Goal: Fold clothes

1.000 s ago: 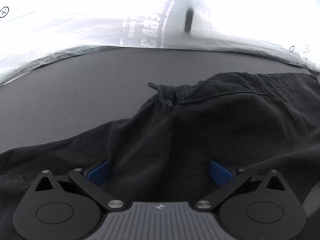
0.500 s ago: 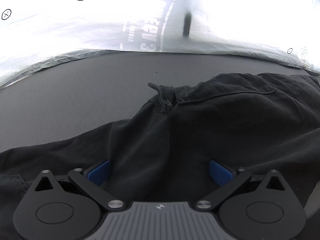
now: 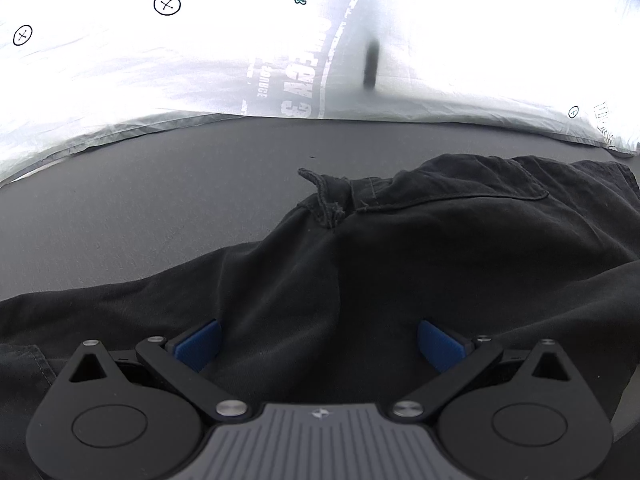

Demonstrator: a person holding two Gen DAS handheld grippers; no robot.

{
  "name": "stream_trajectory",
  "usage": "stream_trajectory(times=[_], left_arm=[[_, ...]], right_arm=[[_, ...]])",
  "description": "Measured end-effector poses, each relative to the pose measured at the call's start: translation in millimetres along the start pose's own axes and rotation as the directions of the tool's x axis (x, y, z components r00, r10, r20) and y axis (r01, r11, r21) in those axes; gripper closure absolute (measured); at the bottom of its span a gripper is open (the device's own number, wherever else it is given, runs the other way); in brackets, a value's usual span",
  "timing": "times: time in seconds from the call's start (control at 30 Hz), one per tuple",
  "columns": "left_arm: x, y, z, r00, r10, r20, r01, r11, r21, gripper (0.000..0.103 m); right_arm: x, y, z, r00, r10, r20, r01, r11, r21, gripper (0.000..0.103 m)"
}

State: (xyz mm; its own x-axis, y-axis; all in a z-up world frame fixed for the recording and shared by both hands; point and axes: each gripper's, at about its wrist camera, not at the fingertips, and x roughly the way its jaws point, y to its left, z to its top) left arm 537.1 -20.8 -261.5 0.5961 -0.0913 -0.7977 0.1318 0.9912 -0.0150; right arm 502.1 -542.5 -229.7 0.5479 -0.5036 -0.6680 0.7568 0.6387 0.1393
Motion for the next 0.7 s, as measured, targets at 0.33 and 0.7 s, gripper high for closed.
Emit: stream_trajectory(times=[0.33, 0.7], left_arm=[[-1.3, -1.2, 2.2, 1.000, -0.002, -0.002, 0.002, 1.000, 0.003, 0.000], [-0.3, -1.6, 5.6, 1.000, 0.001, -0.014, -0.001, 1.000, 0.006, 0.000]], right_arm=[[-16.1, -15.7, 34.6, 0.918, 0.363, 0.163, -0.392, 0.896, 0.210, 0.091], [-17.0, 4.8, 2.9, 0.992, -0.036, 0.121, 0.074, 0.944, -0.321, 0.054]])
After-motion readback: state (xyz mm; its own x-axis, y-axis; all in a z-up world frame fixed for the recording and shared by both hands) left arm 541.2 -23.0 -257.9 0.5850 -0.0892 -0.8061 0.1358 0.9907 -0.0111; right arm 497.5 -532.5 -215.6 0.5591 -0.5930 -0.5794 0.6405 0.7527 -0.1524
